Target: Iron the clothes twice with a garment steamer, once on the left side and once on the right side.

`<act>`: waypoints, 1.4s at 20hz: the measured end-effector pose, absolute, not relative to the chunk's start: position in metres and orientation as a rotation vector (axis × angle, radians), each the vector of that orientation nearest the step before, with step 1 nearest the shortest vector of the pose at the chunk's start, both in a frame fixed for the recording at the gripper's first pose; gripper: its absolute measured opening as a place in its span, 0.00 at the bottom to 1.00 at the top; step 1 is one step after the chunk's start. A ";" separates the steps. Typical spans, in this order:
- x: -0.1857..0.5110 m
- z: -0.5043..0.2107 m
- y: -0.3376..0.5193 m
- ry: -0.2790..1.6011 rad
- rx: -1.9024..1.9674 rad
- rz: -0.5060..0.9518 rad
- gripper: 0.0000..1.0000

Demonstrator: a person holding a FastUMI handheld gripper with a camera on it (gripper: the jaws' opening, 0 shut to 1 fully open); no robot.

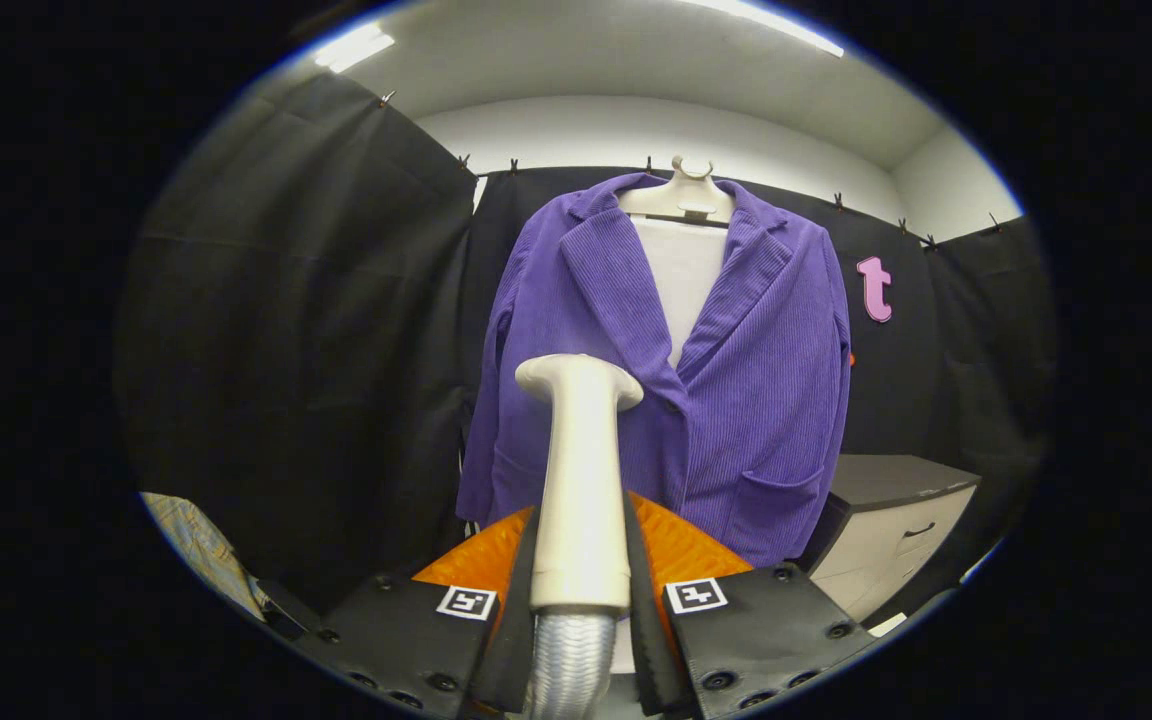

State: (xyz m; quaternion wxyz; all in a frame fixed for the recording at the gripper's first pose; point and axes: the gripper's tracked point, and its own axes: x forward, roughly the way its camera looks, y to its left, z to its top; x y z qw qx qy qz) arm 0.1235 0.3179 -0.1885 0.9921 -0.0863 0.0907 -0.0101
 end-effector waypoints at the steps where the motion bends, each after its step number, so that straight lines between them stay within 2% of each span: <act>1: 0.120 -0.197 0.315 0.205 -0.166 -0.016 0.48; 19: 0.076 -0.282 0.306 0.378 -0.175 0.053 0.48; 28: 0.069 -0.273 0.300 0.366 -0.183 0.065 0.48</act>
